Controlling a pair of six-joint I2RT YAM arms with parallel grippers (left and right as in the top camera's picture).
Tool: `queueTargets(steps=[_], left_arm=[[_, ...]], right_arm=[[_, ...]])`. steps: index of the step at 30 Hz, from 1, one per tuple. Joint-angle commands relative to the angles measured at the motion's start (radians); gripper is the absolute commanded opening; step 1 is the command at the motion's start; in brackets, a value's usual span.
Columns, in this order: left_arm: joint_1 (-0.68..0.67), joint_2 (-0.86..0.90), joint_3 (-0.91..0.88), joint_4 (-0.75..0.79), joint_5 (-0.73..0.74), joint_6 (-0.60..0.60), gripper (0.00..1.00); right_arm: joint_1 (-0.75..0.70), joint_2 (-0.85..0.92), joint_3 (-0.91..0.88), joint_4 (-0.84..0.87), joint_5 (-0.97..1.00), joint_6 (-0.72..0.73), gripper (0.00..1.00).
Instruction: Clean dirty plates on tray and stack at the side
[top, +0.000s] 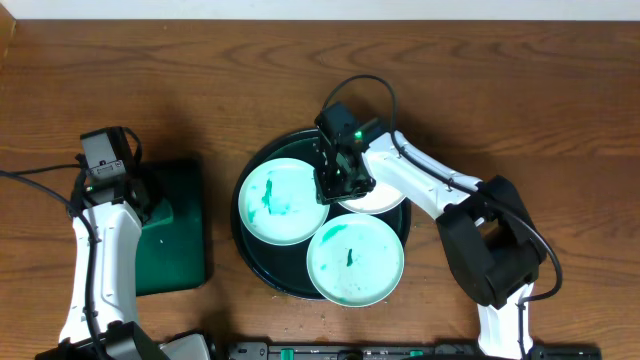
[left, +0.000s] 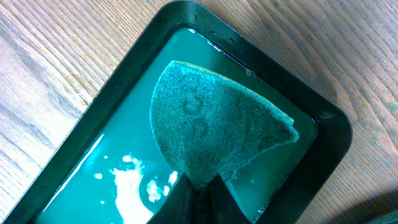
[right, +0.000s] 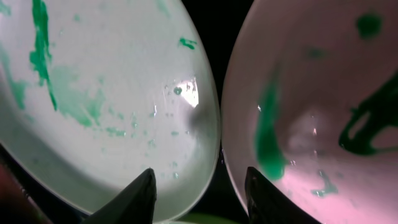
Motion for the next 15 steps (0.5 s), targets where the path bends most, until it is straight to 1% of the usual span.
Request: queueTargets(steps=[1,6,9,15], left_arm=[[-0.001,-0.008,-0.004,0.0,-0.02,-0.01,0.07],[-0.001,-0.008,-0.004,-0.001,-0.02,-0.01,0.07],[-0.001,-0.008,-0.004,-0.004,-0.02,-0.01,0.07],[-0.001,-0.008,-0.004,-0.004,-0.02,-0.01,0.07]], right_arm=[[-0.009,0.004,0.09,-0.061,0.047,-0.007,0.42],[-0.006,0.004,0.187,-0.175,0.084,-0.027,0.45],[0.003,0.008,0.185,-0.204,0.05,0.003,0.47],[0.052,0.058,0.143,-0.189,0.043,0.068,0.43]])
